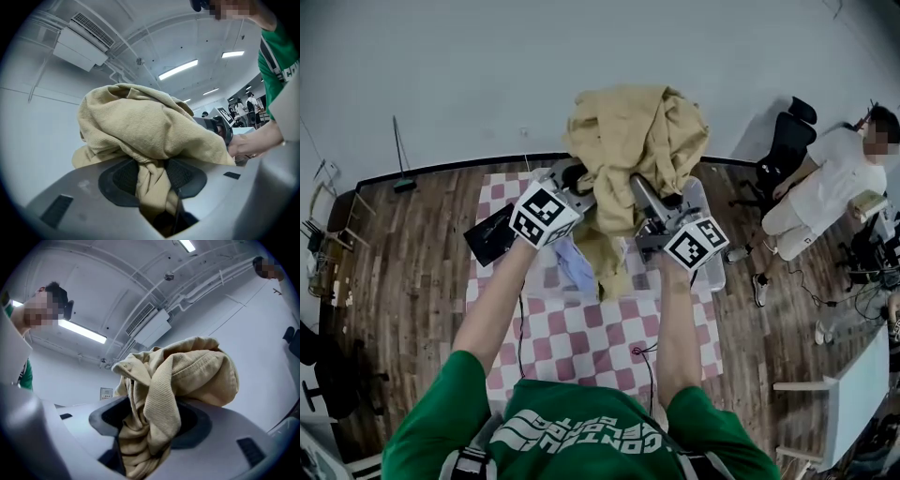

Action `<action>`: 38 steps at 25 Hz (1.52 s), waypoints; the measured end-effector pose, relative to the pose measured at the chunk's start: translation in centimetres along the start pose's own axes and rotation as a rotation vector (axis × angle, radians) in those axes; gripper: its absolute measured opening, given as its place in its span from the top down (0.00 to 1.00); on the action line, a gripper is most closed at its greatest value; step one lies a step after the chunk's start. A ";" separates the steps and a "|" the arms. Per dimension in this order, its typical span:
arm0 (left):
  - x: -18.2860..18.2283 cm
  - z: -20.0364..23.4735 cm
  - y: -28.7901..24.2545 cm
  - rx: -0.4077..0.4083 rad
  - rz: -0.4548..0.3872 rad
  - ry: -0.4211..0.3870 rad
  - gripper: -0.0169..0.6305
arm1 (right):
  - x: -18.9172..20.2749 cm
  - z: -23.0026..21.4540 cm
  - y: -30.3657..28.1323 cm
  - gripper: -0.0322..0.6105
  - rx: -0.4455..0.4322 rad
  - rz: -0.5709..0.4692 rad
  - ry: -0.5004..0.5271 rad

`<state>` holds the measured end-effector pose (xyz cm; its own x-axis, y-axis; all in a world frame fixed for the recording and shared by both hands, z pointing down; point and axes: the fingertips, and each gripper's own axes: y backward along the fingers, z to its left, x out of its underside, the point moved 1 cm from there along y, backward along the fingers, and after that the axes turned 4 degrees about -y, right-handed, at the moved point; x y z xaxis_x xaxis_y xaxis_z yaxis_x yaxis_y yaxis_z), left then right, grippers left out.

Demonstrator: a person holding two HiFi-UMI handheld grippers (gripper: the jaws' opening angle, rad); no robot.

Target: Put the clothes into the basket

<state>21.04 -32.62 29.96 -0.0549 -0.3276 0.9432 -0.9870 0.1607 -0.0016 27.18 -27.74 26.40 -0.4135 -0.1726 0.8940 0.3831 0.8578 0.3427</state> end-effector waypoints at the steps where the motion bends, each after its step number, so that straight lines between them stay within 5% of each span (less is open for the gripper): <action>1: 0.7 0.2 0.0 -0.004 0.009 0.010 0.74 | 0.6 -0.4 -0.2 0.53 -0.001 0.008 -0.009; 20: 17.3 -4.8 -3.2 0.078 0.245 0.277 0.74 | 14.6 -9.4 4.5 0.53 0.153 0.269 -0.216; 30: 28.0 -9.2 -2.7 0.124 0.463 0.470 0.74 | 24.7 -13.1 7.2 0.53 0.235 0.559 -0.345; 38: 34.7 -11.7 -1.5 0.173 0.649 0.548 0.73 | 31.4 -14.8 8.4 0.53 0.283 0.774 -0.436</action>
<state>22.38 -33.31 66.56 -0.5789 0.2820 0.7651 -0.7970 0.0022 -0.6039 29.64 -33.16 61.59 -0.4224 0.6449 0.6370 0.4899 0.7537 -0.4381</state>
